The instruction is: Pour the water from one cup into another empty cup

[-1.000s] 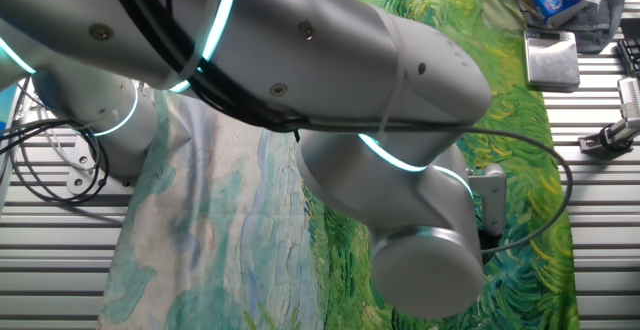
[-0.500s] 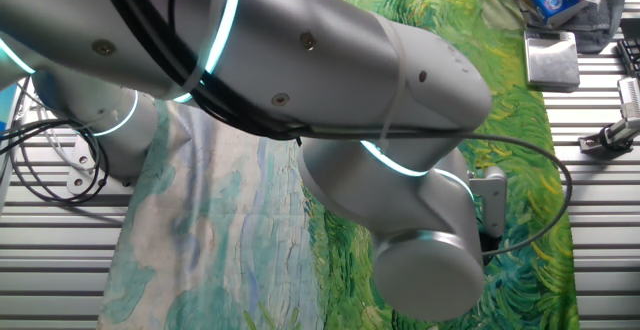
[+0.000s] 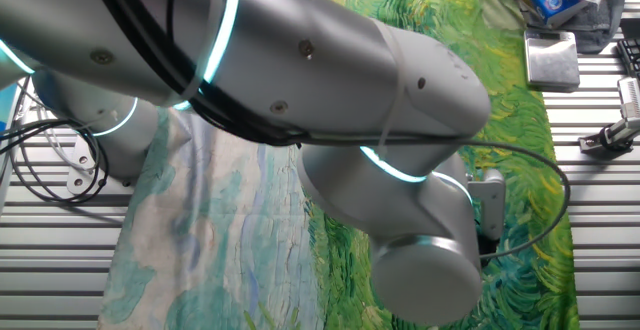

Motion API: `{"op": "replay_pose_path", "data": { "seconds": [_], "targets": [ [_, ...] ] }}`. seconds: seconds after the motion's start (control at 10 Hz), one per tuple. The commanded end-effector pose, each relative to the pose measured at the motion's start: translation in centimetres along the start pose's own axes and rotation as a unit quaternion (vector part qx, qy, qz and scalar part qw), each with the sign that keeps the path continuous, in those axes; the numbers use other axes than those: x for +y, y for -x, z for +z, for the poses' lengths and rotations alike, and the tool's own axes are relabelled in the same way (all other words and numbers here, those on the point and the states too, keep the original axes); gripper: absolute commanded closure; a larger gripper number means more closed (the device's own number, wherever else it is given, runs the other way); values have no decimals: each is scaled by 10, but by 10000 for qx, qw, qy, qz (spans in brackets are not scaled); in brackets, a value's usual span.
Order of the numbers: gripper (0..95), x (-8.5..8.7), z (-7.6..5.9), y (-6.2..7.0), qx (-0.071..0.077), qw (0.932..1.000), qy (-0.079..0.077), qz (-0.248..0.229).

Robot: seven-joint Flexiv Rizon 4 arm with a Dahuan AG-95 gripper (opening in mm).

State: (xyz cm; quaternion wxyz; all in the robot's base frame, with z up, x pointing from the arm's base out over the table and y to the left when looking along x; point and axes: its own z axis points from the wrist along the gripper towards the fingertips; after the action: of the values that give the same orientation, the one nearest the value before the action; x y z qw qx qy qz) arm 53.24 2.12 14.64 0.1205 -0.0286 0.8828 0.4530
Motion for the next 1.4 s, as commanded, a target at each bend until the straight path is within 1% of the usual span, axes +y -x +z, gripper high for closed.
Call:
{"op": "replay_pose_path", "data": {
  "seconds": [0.1,0.6,1.0,1.1,1.2,1.4],
  "targets": [
    [950,1,-1,0,-2,10000,1,9],
    [950,1,-1,0,-1,10000,35,31],
    [950,1,-2,0,29,10000,5,14],
    [950,1,-2,0,62,10000,-41,-25],
    [950,1,-2,-1,150,9997,-154,-126],
    [950,2,-5,-1,508,9956,-676,-411]
  ]
}}
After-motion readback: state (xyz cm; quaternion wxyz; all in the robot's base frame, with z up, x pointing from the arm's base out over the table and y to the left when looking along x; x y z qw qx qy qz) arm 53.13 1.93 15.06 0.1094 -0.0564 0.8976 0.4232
